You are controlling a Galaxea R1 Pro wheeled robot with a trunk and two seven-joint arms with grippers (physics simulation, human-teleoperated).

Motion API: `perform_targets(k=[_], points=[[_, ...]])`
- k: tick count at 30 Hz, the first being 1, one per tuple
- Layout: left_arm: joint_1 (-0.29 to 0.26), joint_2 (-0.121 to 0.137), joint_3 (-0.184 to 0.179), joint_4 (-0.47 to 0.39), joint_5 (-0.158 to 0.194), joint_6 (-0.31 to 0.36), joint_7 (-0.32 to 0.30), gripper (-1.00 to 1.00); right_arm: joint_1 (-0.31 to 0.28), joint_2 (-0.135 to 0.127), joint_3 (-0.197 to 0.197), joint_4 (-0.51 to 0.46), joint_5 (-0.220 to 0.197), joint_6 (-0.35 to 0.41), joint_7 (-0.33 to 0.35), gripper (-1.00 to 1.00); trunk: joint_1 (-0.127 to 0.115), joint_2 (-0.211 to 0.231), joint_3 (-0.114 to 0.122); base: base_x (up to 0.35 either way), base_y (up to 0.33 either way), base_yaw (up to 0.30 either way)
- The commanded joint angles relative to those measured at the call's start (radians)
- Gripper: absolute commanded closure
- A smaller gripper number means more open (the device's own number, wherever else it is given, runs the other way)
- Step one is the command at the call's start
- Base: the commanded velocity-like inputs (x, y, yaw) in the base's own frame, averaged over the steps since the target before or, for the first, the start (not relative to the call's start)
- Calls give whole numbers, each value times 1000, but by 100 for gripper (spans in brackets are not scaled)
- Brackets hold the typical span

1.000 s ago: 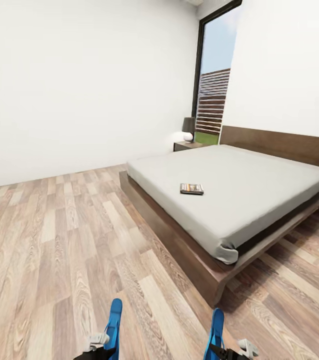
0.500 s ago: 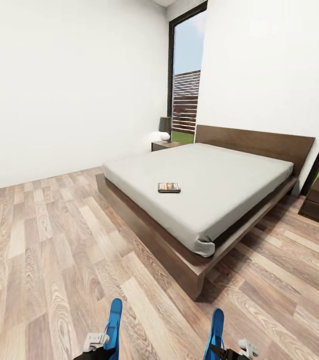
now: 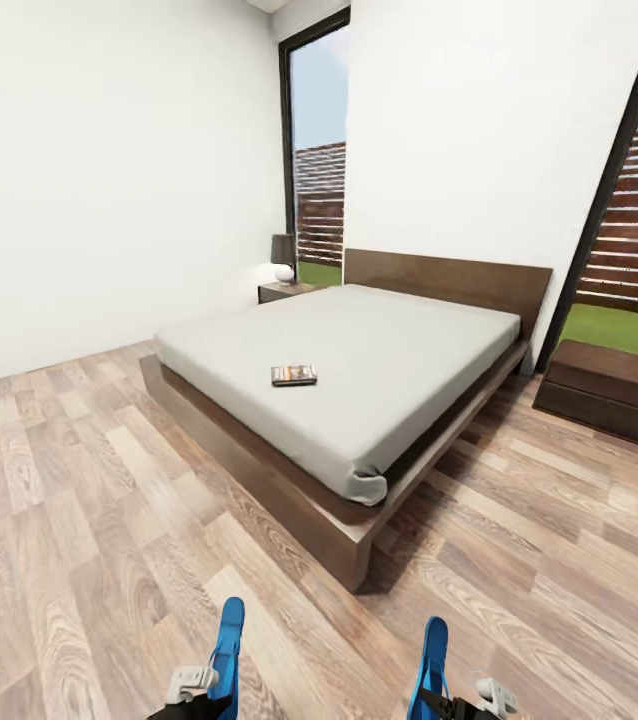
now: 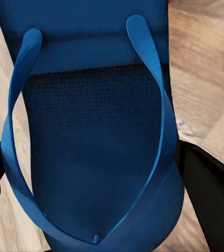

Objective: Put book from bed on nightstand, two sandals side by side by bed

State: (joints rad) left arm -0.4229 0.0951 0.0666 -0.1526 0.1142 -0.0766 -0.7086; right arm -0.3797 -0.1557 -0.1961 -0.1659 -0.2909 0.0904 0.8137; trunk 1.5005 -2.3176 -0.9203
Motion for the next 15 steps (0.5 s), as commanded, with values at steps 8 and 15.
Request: perform_targets(k=[8, 15], points=[[0, 0, 8, 1, -2, -2, -6, 100, -1, -1, -5, 0, -5, 11, 4, 100, 0, 0, -1, 0, 0, -300], [0, 0, 8, 1, -2, -2, -6, 100, -1, 0, -5, 0, -5, 11, 4, 100, 0, 0, -1, 0, 0, -300]])
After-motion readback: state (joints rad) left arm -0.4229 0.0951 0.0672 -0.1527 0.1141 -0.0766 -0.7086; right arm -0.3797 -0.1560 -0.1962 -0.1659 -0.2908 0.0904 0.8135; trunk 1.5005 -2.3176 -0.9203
